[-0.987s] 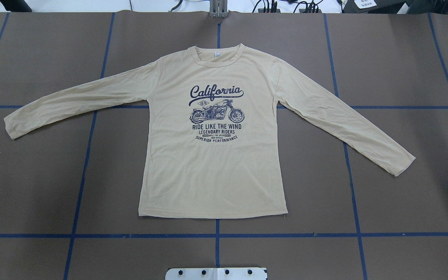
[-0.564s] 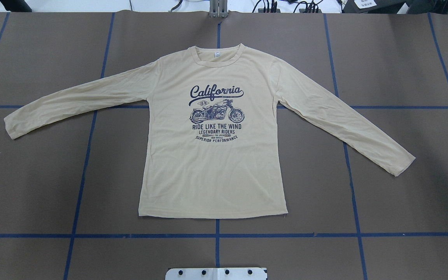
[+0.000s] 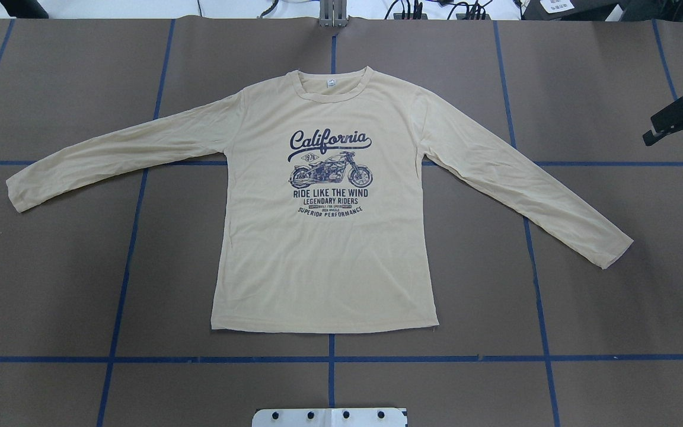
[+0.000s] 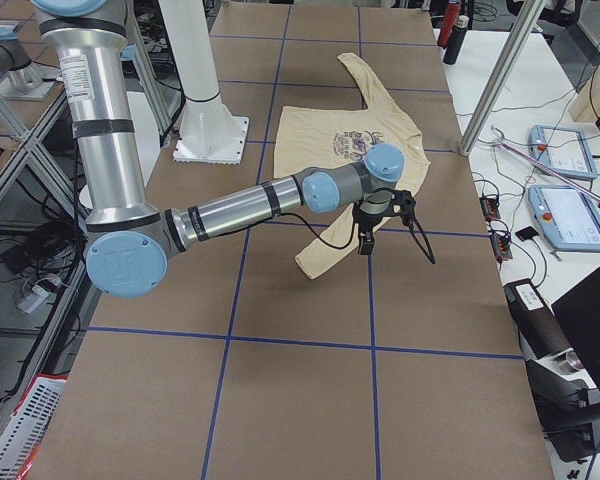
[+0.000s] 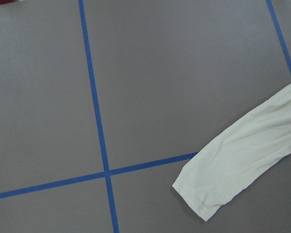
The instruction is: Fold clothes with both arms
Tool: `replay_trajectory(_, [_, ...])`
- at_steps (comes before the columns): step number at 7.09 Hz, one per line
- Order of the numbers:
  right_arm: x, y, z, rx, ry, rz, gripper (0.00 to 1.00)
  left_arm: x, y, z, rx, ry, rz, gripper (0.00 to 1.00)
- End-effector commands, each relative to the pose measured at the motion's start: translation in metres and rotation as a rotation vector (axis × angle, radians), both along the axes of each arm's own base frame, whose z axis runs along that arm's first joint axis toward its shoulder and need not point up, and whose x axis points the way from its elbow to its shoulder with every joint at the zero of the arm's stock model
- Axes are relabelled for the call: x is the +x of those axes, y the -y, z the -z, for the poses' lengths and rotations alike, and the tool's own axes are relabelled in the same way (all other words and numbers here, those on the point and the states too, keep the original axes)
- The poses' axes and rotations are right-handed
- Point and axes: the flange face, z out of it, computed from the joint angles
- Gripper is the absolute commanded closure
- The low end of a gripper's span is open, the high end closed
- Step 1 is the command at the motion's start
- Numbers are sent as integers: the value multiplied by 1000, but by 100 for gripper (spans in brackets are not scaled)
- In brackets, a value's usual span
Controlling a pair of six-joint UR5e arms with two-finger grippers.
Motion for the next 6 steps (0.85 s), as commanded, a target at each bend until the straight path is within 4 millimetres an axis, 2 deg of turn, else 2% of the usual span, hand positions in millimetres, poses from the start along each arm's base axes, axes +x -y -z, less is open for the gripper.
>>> replay_trajectory(1, [-16, -35, -27, 91, 37, 33, 0, 8, -2, -5, -4, 1, -16, 0])
replay_trajectory(3, [-50, -48, -28, 69, 37, 30, 0, 8, -2, -6, -6, 0, -17, 0])
replay_trajectory(6, [-75, -68, -51, 115, -2, 71, 0, 8, -3, -5, -3, -1, -17, 0])
